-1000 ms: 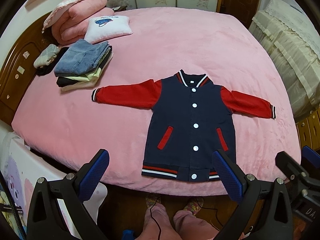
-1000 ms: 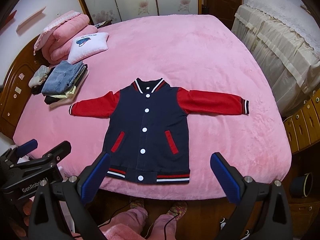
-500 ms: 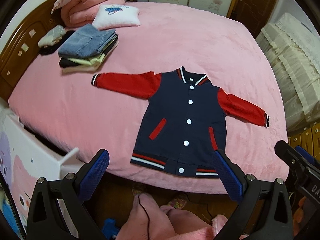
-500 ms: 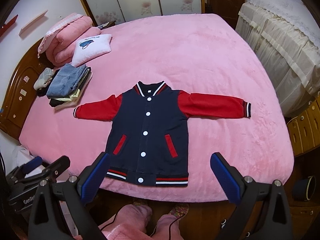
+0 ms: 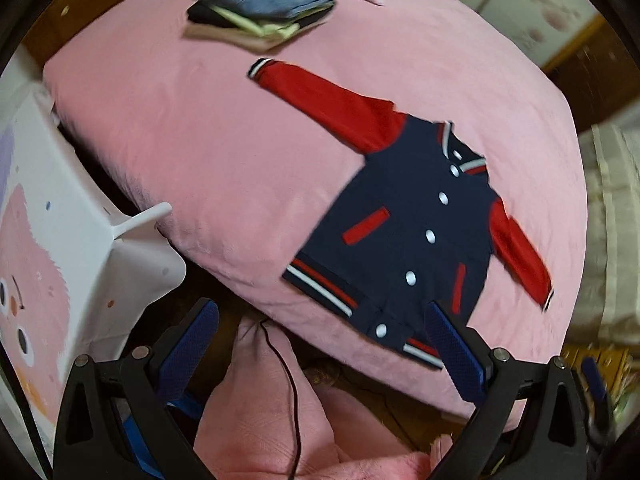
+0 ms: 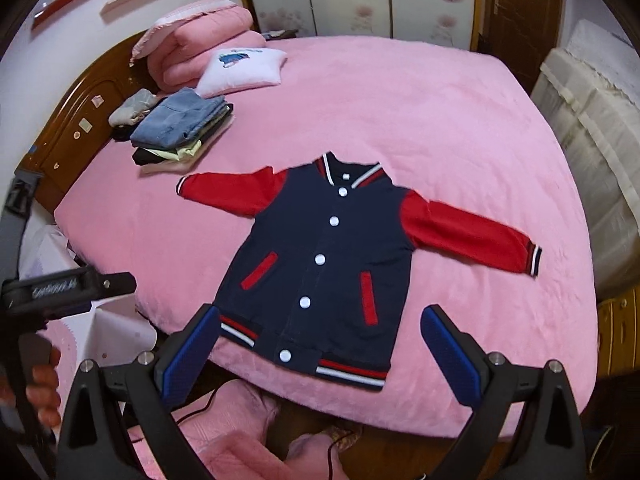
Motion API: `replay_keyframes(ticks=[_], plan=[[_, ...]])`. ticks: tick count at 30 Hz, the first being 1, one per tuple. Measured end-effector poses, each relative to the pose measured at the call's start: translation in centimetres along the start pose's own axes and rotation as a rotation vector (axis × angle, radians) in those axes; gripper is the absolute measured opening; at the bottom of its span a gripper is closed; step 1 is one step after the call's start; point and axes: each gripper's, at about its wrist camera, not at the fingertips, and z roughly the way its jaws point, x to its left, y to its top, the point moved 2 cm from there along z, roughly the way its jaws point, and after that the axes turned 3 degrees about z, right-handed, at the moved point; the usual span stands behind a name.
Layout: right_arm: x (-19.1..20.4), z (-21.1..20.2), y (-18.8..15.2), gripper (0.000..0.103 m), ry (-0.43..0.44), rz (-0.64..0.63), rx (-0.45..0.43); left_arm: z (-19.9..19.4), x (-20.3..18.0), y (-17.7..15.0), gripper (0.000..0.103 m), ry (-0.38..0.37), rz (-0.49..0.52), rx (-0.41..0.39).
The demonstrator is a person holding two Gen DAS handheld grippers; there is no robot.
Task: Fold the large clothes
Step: 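Reach the left tool to the red sleeve cuff and grasp it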
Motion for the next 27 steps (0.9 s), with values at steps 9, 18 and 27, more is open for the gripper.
replay_keyframes(ticks=[9,18,27], plan=[[2.9,3.4,1.2,0.1,-0.035,-0.003,0.016,6.6,5.9,9.4,0.101,-0.024,-0.123,0.081],[6.5,12.8,2.6,0.09,-0.002,0.297,0.192,15.8,9.9,21.9,0.097,-0.011,-0.155,0.073],[7.7,21.2,3.0,0.09,-0.022,0.442,0.254,28.0,13.6,29.6,0.058,-0.08,-0.437,0.026]])
